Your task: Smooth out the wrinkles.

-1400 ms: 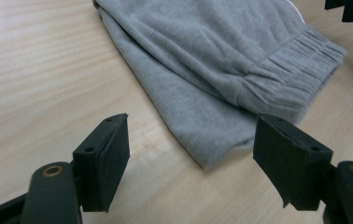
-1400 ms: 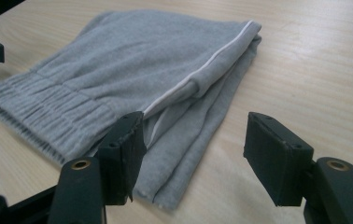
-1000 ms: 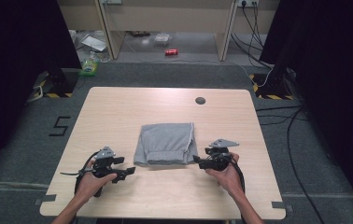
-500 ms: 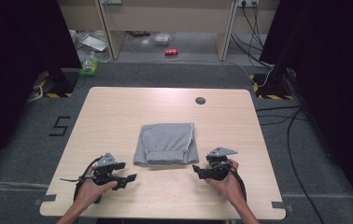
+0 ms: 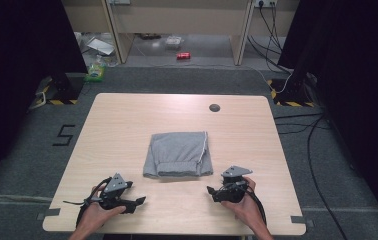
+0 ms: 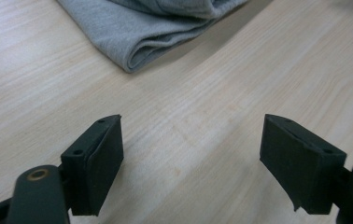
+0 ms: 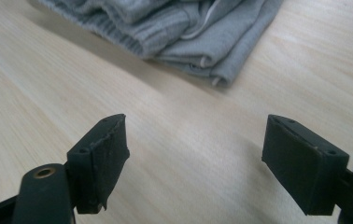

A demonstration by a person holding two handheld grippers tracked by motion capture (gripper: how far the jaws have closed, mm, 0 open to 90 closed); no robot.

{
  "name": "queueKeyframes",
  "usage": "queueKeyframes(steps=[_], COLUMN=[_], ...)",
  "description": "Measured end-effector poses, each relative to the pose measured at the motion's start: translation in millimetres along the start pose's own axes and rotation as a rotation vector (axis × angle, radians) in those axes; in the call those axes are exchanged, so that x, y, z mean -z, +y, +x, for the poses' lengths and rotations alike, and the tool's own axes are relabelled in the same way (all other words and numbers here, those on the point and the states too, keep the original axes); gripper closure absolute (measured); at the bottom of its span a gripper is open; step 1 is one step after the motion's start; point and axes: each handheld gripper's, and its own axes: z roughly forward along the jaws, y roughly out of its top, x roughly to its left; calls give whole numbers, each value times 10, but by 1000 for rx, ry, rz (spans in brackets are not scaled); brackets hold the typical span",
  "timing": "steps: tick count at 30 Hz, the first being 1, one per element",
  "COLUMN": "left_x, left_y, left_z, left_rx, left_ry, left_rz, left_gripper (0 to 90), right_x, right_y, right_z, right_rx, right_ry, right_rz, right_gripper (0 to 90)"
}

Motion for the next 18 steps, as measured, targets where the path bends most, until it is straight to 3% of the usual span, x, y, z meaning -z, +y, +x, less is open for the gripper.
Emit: queueKeyframes(steps=[4,10,18], left_x=[-7,22,20], left_y=[-45,-76,-75], left_z=[-56,-77,-78], left_rx=[-46,-36,-40], left_ry=[37,50,46], left_rz=[1,4,8], left_gripper=[193,163,152], right_x=[8,30,21], right_y=[-50,-120,-126], right_z=[36,120,127], right_rx=[5,72,74], right_ry=[-1,-29,-32], right_rz=[22,64,55], right_gripper=[208,153,142])
